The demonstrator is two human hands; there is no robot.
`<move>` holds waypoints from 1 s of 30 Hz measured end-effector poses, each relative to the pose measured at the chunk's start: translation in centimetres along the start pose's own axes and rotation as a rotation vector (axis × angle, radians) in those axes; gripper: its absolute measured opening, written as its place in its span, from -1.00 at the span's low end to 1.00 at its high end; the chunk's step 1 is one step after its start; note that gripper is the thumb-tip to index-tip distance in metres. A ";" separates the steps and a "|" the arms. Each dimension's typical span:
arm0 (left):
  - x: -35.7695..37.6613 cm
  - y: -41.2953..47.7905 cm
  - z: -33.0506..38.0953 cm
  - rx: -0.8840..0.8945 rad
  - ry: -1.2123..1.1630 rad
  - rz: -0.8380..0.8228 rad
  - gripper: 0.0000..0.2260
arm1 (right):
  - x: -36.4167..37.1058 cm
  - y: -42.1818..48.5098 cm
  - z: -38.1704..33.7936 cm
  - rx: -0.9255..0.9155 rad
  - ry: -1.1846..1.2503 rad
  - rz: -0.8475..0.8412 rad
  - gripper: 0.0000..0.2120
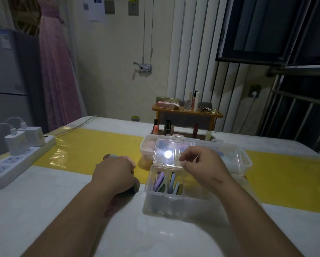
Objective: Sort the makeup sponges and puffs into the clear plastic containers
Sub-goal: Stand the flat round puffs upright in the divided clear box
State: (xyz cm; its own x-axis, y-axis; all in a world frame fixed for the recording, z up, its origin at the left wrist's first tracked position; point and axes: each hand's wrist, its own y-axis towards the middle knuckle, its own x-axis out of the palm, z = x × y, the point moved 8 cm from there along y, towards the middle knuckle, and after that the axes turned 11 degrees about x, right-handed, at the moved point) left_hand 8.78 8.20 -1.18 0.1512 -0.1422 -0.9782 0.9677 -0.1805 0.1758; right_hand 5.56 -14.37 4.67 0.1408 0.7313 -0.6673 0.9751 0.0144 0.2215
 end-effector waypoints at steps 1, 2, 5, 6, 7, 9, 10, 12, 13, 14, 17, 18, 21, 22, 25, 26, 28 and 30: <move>0.0 0.0 0.1 0.007 0.001 -0.003 -0.77 | -0.3 0.0 0.1 0.001 0.017 0.011 -0.82; -0.1 0.0 0.2 0.009 -0.002 -0.007 -0.76 | -0.4 0.1 0.2 0.002 0.026 0.021 -0.82; -0.3 0.0 0.3 0.010 -0.008 0.010 -0.77 | -0.3 0.3 0.6 0.002 0.021 0.032 -0.83; -0.3 0.0 0.3 0.006 -0.012 0.019 -0.78 | -0.2 0.4 0.7 0.001 0.014 0.028 -0.84; -0.3 0.0 0.2 0.000 -0.020 0.030 -0.79 | -0.1 0.4 0.7 -0.001 0.006 0.024 -0.85; -0.7 -0.1 0.1 -0.017 -0.069 0.071 -0.85 | -0.1 0.4 0.7 -0.012 0.000 0.036 -0.86; -0.9 -0.1 -0.1 -0.027 -0.090 0.103 -0.92 | -0.2 0.4 0.7 -0.018 0.006 0.051 -0.85; -1.5 -0.2 -0.2 -0.042 -0.125 0.156 -0.94 | -0.5 0.4 0.7 -0.023 0.024 0.080 -0.83; -1.6 -0.2 -0.3 -0.050 -0.140 0.181 -0.93 | -0.6 0.5 0.8 -0.020 0.034 0.088 -0.82; -1.9 -0.3 -0.3 -0.058 -0.160 0.216 -0.93 | -0.7 0.5 0.9 -0.015 0.044 0.091 -0.81; -2.5 -0.6 0.0 -0.040 -0.216 0.291 -0.86 | -1.0 0.7 1.1 -0.003 0.060 0.090 -0.84; -2.7 -0.8 0.1 -0.037 -0.231 0.299 -0.86 | -1.2 0.7 1.1 0.000 0.061 0.091 -0.85; -3.5 -0.8 0.4 -0.021 -0.248 0.334 -0.92 | -1.9 0.9 1.5 0.017 0.074 0.101 -0.86; -3.7 -0.9 0.6 -0.020 -0.254 0.345 -0.94 | -2.1 0.9 1.6 0.024 0.082 0.098 -0.86; -4.0 -1.1 0.5 -0.025 -0.327 0.397 -0.94 | -1.7 1.0 2.0 0.039 0.091 0.075 -0.85; -4.1 -1.2 0.6 -0.022 -0.348 0.418 -0.95 | -1.5 1.0 2.1 0.040 0.088 0.069 -0.85; -4.3 -1.3 0.4 -0.029 -0.385 0.456 -0.95 | -1.1 1.1 2.2 0.039 0.081 0.056 -0.85; -4.2 -1.2 0.3 -0.036 -0.463 0.474 -0.85 | -0.8 1.1 2.2 0.035 0.073 0.040 -0.85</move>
State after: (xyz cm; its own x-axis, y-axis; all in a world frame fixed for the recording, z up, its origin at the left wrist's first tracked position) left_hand 6.88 8.72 2.72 0.4683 -0.6031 -0.6458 0.8249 0.0366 0.5641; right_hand 6.90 -16.41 3.85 0.1676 0.7789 -0.6044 0.9745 -0.0382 0.2210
